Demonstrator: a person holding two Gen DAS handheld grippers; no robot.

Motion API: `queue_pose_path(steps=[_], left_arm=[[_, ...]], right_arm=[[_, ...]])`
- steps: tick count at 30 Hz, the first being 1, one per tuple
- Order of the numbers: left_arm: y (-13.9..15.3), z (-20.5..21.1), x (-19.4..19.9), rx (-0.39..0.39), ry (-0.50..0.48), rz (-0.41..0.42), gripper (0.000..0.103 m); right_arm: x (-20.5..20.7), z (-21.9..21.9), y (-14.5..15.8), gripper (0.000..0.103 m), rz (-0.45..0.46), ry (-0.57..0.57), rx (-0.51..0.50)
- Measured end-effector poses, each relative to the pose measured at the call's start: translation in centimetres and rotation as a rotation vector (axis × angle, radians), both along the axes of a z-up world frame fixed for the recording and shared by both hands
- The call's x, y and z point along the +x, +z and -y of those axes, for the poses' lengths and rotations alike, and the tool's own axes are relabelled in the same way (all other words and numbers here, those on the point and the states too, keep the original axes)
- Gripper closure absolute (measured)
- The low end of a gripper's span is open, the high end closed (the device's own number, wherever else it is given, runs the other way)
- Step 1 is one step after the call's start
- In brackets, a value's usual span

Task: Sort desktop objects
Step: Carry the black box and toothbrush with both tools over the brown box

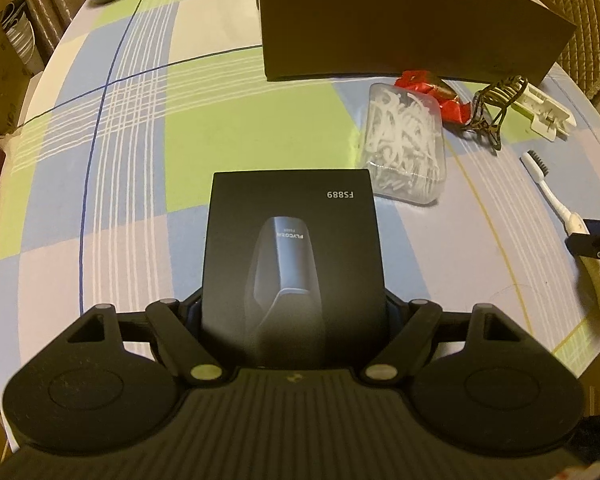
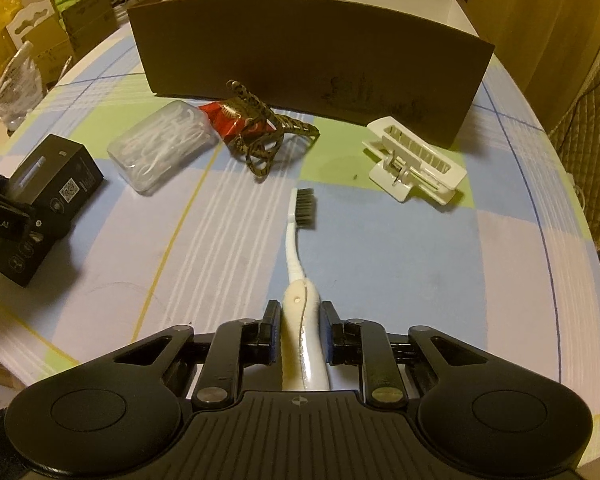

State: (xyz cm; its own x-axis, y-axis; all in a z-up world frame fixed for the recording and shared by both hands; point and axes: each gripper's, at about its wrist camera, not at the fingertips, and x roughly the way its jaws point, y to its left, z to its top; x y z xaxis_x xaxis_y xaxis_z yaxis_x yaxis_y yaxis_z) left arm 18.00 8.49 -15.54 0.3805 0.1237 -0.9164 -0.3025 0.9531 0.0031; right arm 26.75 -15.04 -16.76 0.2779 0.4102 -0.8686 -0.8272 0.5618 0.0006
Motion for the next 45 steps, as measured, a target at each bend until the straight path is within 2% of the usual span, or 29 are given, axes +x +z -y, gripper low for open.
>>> queue_pose_path(steps=[9,18,25,33,38,45], left_arm=[[1.3,-1.4,-0.7,-0.009,0.025,0.026,0.027],[5.1,-3.1,-0.9,-0.005,0.053,0.116,0.027],[8.8,-4.4,0.8,0.025,0.028,0.201,0.027],[13.0,-5.9,5.2,0.062,-0.022,0.312,0.027],[15.0,-6.7,9.3,0.081,-0.071,0.367,0.027],[16.3,-7.1,16.9,0.04,-0.12,0.397,0.027]], right_arm=[[1.0,1.0,1.1,0.086,-0.026,-0.039,0.04],[3.9,2.3,5.5,0.086,-0.02,-0.098,0.162],[6.8,1.2,9.3,0.086,-0.006,-0.082,0.257],[10.9,-2.1,12.7,0.086,0.05,-0.046,0.333],[14.0,-5.2,14.4,0.086,0.062,-0.034,0.366],[17.5,-9.4,15.3,0.086,0.063,-0.023,0.374]])
